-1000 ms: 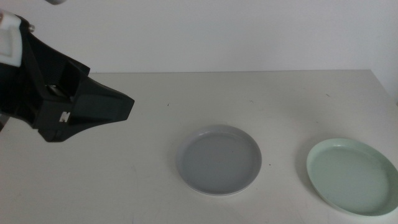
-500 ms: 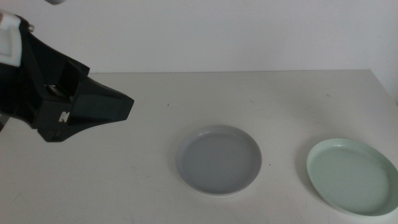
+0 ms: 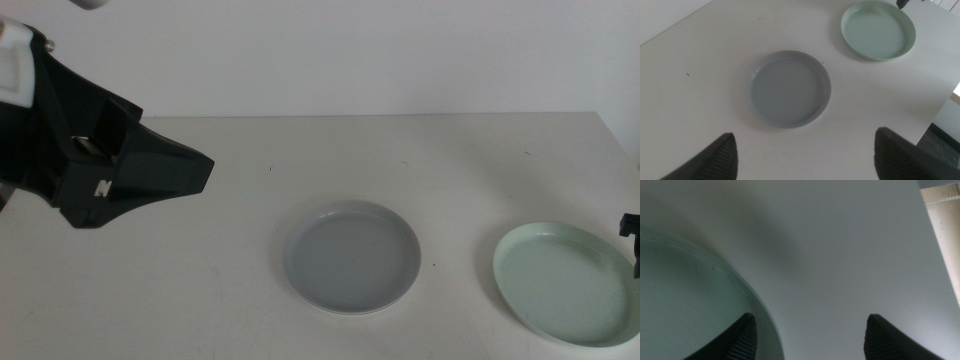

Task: Stack the three bowls on top of each other.

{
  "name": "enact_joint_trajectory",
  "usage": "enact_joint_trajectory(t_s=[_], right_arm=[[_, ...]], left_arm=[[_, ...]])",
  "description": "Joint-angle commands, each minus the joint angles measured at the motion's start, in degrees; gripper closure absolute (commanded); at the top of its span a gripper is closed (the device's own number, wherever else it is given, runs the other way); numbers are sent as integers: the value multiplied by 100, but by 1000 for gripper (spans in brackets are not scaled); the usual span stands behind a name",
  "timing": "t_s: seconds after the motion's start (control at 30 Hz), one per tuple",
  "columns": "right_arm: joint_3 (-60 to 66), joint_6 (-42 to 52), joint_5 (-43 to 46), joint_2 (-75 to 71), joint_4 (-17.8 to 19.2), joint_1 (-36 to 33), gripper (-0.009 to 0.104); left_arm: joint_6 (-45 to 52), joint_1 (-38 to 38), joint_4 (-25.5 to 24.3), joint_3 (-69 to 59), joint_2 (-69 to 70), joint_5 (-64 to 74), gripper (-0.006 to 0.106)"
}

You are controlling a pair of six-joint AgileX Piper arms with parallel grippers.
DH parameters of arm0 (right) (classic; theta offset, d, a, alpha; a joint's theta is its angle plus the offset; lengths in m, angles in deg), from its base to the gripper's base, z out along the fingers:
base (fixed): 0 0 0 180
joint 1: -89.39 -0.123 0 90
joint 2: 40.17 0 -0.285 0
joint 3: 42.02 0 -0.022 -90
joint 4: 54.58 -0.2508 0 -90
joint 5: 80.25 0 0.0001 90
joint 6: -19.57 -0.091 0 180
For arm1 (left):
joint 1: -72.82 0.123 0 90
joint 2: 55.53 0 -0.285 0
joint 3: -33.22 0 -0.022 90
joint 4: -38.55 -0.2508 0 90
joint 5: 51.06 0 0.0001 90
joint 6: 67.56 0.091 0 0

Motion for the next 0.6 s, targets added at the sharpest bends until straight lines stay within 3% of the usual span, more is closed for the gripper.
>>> enact_joint_trajectory(t_s=[0.0, 0.27, 0.57], right_arm=[[-151, 154, 169, -53, -45, 49, 44], [-151, 277, 230, 193, -265, 44, 53], [-151, 476, 445, 402, -323, 38, 71]], left_arm=[[-19, -4, 169, 135, 55, -276, -5], [-19, -4, 169, 135, 55, -276, -5], [-19, -4, 170, 135, 55, -282, -5]])
